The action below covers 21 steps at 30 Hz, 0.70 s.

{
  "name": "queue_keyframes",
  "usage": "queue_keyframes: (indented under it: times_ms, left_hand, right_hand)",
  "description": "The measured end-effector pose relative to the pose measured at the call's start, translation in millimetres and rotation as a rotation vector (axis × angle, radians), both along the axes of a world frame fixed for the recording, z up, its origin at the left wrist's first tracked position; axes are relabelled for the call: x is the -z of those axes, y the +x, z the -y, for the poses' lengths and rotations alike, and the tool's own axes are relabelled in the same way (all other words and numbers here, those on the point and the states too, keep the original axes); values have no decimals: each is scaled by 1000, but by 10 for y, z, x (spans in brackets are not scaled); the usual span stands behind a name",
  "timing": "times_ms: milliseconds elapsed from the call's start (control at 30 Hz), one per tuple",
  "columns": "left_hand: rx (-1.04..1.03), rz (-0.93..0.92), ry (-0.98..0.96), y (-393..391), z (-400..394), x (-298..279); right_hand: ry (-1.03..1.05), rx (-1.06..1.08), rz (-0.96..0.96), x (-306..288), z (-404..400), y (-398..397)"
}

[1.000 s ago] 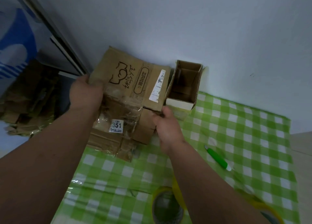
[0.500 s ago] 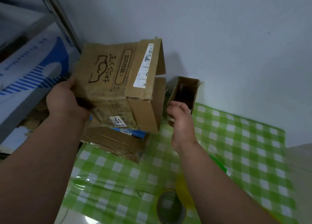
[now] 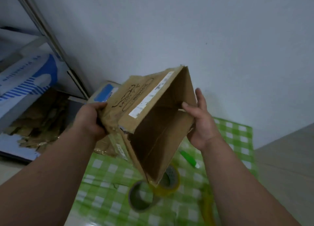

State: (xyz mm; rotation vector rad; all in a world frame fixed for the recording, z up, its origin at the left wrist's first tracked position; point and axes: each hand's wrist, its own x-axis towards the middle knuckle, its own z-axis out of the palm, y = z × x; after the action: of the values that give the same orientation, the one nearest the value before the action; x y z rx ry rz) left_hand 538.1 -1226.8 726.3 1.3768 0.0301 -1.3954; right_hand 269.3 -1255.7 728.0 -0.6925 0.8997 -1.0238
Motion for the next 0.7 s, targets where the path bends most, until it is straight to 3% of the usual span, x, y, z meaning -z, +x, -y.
queue_keyframes:
  times_ms: [100, 200, 333, 433, 600, 700]
  left_hand:
    - [136, 38, 69, -418, 51, -47]
    - [161, 27, 21, -804, 156, -11]
    - [214, 255, 9, -1179, 206, 120]
    - [393, 378, -71, -1453, 127, 135]
    - [854, 615, -251, -1845, -72, 89]
    - [1135, 853, -246, -1958, -102, 119]
  right_hand:
    - [17, -8, -216, -58, -17, -421]
    - [113, 123, -305, 8, -39, -747]
    - [208, 335, -351, 174, -89, -1128]
    - [238, 445, -451, 297, -99, -1304]
    - [320, 523, -359, 382, -66, -1369]
    - [320, 495, -351, 395, 17, -1325]
